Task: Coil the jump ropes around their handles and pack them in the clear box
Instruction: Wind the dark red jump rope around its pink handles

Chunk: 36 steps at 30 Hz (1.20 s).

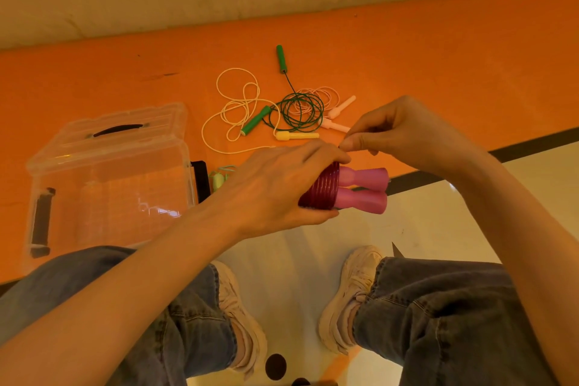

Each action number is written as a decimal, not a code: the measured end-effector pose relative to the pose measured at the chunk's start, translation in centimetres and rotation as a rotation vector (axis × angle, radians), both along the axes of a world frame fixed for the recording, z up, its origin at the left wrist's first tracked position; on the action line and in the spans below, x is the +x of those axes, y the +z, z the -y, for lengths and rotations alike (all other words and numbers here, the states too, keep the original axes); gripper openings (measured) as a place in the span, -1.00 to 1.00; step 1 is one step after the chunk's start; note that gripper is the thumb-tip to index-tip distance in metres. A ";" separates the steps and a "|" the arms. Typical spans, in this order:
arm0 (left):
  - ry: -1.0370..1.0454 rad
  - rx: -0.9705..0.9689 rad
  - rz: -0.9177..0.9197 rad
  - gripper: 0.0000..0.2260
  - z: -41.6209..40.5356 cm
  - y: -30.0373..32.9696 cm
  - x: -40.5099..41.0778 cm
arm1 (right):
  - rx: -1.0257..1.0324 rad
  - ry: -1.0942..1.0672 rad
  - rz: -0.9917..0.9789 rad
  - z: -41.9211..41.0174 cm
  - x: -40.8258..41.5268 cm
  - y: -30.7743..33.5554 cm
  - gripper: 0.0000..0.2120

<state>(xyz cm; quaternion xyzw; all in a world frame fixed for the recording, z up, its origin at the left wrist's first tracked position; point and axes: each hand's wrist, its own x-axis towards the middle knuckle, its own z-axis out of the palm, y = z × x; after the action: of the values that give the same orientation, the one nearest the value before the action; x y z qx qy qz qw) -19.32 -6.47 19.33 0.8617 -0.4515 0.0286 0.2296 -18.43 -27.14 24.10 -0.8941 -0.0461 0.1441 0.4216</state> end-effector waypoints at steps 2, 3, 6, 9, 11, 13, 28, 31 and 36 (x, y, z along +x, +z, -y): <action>0.000 -0.009 -0.001 -0.46 0.2 0.2 -0.2 | -0.006 -0.036 -0.030 0.2 0.1 0.0 -0.76; 0.000 -0.021 0.005 -0.47 0.2 0.4 -0.2 | -0.014 -0.049 -0.042 0.4 0.1 -0.1 -0.70; -0.010 -0.085 0.040 -0.50 0.4 0.8 -0.4 | -0.030 -0.051 -0.089 0.8 0.1 -0.2 -0.62; 0.001 -0.162 0.031 -0.51 0.5 1.1 -0.3 | 0.040 -0.031 -0.179 1.1 -0.1 -0.1 -0.74; 0.038 -0.204 0.020 -0.52 0.5 1.3 -0.3 | 0.099 -0.045 -0.225 1.4 -0.1 -0.2 -0.87; 0.078 -0.230 0.011 -0.53 0.4 1.4 -0.3 | 0.080 -0.067 -0.230 1.6 0.0 -0.3 -0.88; 0.417 -0.230 -0.148 -0.42 -0.1 0.5 1.0 | -0.015 -0.108 -0.218 -1.0 -1.6 -1.4 -0.92; 0.420 -0.201 -0.156 -0.43 -0.4 0.4 1.5 | -0.127 -0.104 -0.125 -1.7 -2.5 -1.3 -0.90; 0.415 -0.063 -0.069 -0.45 -0.5 -0.3 1.6 | -0.134 0.000 -0.047 -3.7 -3.8 -0.9 -0.75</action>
<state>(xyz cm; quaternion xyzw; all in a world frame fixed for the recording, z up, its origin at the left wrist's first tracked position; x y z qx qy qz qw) -17.68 -6.00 19.06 0.9292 -0.2549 0.0597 0.2610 -22.25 -23.41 23.17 -0.9166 -0.0267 0.1677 0.3619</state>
